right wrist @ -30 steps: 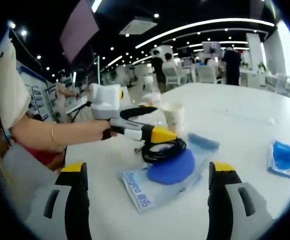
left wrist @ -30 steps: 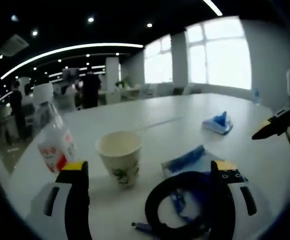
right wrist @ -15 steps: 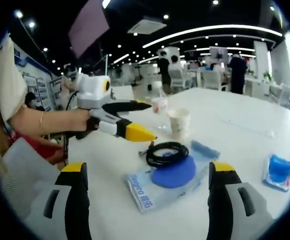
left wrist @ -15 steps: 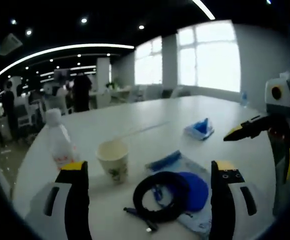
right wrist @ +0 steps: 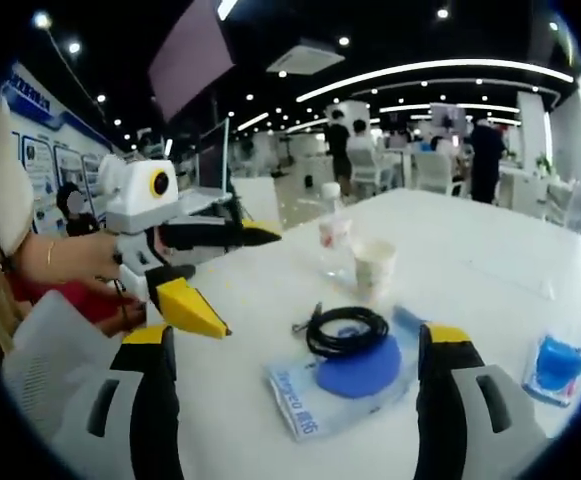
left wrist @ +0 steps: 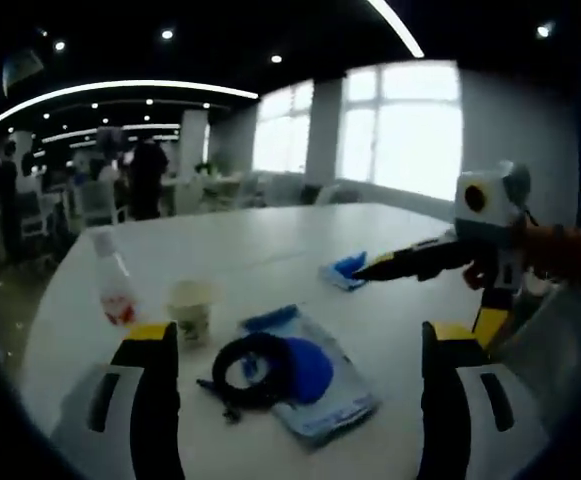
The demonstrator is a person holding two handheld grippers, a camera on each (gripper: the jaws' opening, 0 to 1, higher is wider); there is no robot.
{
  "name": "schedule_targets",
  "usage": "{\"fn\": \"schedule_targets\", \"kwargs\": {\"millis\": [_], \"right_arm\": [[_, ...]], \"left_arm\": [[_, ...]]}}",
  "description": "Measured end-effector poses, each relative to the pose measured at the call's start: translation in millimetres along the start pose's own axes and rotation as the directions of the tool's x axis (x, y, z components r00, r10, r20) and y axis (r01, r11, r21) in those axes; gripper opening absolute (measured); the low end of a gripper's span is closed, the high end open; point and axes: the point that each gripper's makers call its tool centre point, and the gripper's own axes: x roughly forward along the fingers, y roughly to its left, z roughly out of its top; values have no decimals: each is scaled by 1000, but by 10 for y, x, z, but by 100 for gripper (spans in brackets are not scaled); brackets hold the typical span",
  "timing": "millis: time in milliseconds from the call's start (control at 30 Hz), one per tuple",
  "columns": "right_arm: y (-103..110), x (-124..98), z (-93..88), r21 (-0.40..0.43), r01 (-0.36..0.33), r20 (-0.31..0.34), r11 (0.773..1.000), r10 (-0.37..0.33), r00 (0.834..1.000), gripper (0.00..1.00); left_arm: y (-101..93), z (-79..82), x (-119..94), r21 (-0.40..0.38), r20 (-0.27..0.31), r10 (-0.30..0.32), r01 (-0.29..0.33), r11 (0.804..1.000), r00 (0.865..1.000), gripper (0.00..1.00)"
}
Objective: Arrange the tabletop items into an orderly group along one side of the table until the central work area is clear of visible clutter.
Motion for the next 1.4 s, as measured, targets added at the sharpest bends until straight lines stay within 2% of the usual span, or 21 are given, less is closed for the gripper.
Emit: {"fn": "schedule_targets", "kwargs": {"millis": [100, 267, 367, 567, 700, 867, 1033, 1167, 1400], "right_arm": [[50, 9, 17, -22, 0, -4, 1000, 0, 1000, 100], [141, 29, 36, -3, -35, 0, 999, 35, 999, 100], [174, 46, 41, 0, -47, 1, 999, 47, 999, 100], [165, 110, -37, -22, -57, -16, 998, 57, 998, 100], [114, 184, -125, -11, -57, -34, 998, 57, 998, 99], [91, 286, -119, 5, -65, -34, 998, 65, 997, 98], [68, 415, -64, -16, -76, -38, 997, 75, 996, 97], [55, 533, -16, -32, -79, -32, 996, 78, 996, 97], [28, 704, -81, -23, -85, -58, 996, 84, 995, 97]], "left_arm": [[-43, 93, -134, 18, 15, 3, -3, 1000, 1000, 99], [-55, 140, -263, 79, -4, 17, -17, 997, 1000, 99], [-84, 171, -339, 86, -2, 26, -25, 996, 1000, 99], [-150, 221, -520, 18, 30, 44, -45, 999, 999, 99], [-190, 238, -658, 20, 35, 72, -73, 997, 997, 99], [-247, 204, -751, 18, 19, 84, -85, 996, 996, 99], [-299, 139, -817, 35, -1, 102, -102, 994, 995, 99], [-279, 76, -836, 14, -9, 111, -111, 994, 994, 99], [-238, -9, -849, 13, -32, 141, -141, 990, 989, 99]]}}
